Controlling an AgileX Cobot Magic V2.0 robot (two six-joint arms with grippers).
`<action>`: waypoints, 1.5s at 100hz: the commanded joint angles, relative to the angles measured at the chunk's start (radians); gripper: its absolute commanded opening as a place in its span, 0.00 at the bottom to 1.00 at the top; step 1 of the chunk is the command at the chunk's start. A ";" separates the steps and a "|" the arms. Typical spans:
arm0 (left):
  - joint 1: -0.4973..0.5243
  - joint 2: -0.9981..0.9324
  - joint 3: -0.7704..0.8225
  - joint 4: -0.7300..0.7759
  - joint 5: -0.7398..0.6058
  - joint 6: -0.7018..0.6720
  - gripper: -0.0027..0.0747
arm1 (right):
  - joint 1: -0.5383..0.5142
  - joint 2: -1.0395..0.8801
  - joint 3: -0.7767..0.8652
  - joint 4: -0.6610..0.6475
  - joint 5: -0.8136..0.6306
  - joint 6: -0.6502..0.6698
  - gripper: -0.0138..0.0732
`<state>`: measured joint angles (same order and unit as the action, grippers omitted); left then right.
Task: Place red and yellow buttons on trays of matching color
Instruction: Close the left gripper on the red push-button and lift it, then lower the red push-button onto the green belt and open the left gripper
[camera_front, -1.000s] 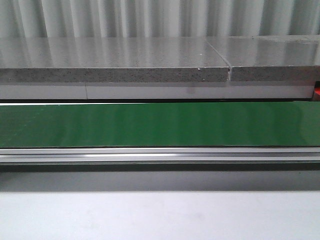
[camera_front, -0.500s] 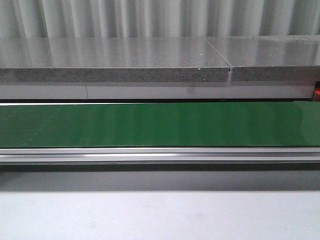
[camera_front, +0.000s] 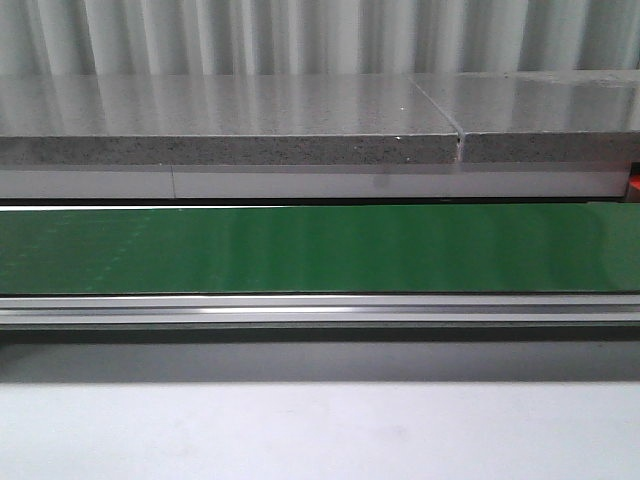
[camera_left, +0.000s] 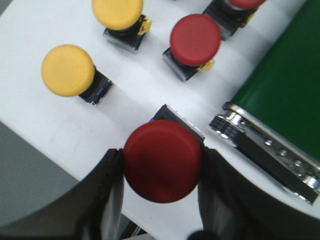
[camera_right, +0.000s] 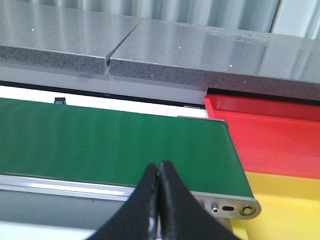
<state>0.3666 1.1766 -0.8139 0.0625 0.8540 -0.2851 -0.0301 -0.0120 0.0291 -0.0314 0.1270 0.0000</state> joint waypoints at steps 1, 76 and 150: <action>-0.038 -0.055 -0.072 -0.005 0.005 0.042 0.01 | 0.000 -0.012 -0.007 -0.011 -0.082 0.000 0.08; -0.290 0.296 -0.456 0.001 0.165 0.179 0.01 | 0.000 -0.012 -0.007 -0.011 -0.082 0.000 0.08; -0.301 0.371 -0.465 -0.073 0.187 0.254 0.80 | 0.000 -0.012 -0.007 -0.011 -0.082 0.000 0.08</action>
<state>0.0788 1.5887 -1.2480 0.0000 1.0511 -0.0363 -0.0301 -0.0120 0.0291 -0.0314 0.1270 0.0000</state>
